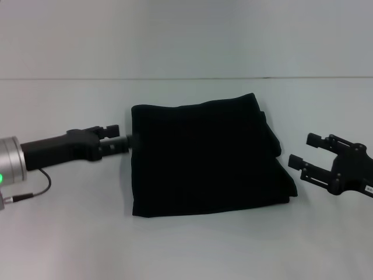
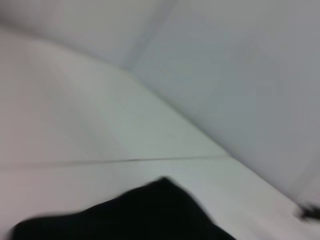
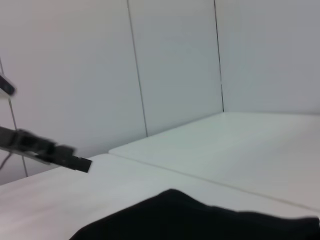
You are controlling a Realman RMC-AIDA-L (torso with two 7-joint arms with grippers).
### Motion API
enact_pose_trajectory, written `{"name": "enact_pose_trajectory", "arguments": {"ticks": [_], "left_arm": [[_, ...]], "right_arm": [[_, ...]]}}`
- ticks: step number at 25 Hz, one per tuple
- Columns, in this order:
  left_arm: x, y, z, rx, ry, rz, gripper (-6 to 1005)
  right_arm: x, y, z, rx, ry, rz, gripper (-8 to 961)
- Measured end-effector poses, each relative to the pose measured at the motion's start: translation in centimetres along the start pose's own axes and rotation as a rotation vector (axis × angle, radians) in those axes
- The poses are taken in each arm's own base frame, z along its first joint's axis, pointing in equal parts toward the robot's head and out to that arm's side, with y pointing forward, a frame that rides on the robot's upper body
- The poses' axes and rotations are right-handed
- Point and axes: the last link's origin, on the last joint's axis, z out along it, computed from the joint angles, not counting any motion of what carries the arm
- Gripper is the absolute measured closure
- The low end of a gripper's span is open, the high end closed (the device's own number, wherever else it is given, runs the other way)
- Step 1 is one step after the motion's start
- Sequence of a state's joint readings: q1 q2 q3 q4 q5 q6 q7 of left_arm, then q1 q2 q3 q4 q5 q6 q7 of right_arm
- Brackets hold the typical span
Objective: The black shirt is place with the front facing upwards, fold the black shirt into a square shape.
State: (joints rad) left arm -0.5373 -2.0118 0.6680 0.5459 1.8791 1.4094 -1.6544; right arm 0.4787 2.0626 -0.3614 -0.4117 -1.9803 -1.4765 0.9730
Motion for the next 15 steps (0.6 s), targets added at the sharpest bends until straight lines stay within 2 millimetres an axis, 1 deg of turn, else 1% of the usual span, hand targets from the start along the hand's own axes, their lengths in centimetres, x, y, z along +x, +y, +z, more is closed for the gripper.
{"name": "enact_pose_trajectory", "arguments": {"ticks": [1, 3, 6, 7, 9, 10, 12, 15], "left_arm": [[-0.2, 0.5, -0.1, -0.030, -0.002, 0.069, 268], [-1.1, 1.8, -0.3, -0.097, 0.004, 0.207, 187], [-2.8, 3.2, -0.3, -0.162, 0.031, 0.343, 65], [-3.2, 3.5, -0.3, -0.174, 0.038, 0.375, 65], [-4.9, 4.4, -0.4, -0.192, 0.058, 0.444, 65], [-5.4, 4.7, -0.4, -0.193, 0.066, 0.458, 65], [-6.8, 5.0, -0.8, -0.178, 0.080, 0.453, 65], [-8.6, 5.0, -1.1, -0.143, 0.073, 0.406, 65]], "right_arm": [[-0.1, 0.1, 0.2, -0.003, -0.005, -0.015, 209], [-0.1, 0.4, 0.6, -0.014, -0.009, -0.065, 209], [0.4, 1.3, 1.1, -0.032, -0.010, -0.143, 209], [0.8, 1.7, 1.2, -0.038, -0.010, -0.158, 209], [1.4, 2.3, 1.2, -0.046, -0.008, -0.166, 209], [1.8, 2.6, 1.1, -0.046, -0.004, -0.163, 209], [2.6, 2.8, 0.7, -0.029, 0.012, -0.147, 209], [3.9, 3.1, 0.1, 0.003, 0.038, -0.122, 209]]}}
